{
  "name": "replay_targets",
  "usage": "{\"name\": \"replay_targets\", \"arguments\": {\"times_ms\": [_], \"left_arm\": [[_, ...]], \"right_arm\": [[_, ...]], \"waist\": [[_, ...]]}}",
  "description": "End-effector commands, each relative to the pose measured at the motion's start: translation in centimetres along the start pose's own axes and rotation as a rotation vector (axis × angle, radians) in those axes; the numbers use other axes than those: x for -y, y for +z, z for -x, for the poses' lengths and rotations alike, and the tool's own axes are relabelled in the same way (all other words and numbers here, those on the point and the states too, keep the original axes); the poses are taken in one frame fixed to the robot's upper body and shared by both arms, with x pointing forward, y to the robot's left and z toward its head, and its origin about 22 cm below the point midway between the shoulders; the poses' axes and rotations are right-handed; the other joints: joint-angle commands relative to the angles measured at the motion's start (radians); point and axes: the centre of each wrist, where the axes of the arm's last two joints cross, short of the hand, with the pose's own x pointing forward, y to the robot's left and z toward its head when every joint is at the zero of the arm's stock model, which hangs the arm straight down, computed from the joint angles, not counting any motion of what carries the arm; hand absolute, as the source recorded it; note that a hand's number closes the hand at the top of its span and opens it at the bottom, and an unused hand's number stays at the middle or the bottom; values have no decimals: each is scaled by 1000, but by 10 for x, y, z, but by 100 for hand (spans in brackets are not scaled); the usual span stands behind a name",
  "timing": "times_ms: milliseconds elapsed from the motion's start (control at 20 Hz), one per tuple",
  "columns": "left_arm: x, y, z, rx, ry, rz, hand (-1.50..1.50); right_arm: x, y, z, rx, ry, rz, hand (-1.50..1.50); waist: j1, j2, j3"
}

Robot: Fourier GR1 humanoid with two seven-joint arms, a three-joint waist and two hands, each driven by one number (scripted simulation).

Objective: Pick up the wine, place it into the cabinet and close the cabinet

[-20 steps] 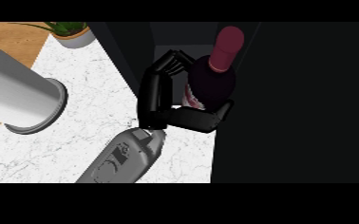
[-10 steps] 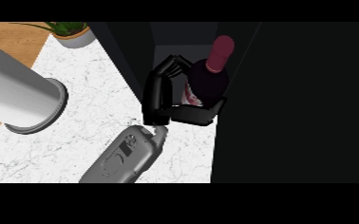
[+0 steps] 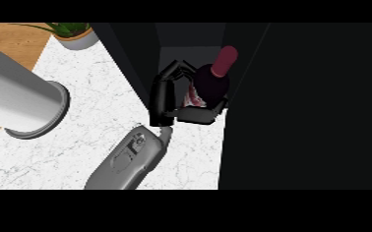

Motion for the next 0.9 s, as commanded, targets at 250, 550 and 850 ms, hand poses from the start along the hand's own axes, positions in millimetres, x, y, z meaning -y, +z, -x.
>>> {"name": "replay_targets", "arguments": {"times_ms": [250, 550, 850], "left_arm": [[-26, -11, 32, 14, 15, -69, 150], [-16, -46, 17, -19, 2, -50, 150], [-27, -51, 34, -79, 34, -57, 150]], "right_arm": [[0, 6, -2, 58, -45, -21, -150], [-8, 4, -13, 45, -46, -28, -150], [-7, 6, -17, 42, -60, -31, -150]], "waist": [[1, 2, 0], [2, 1, 0], [-1, 2, 0]]}}
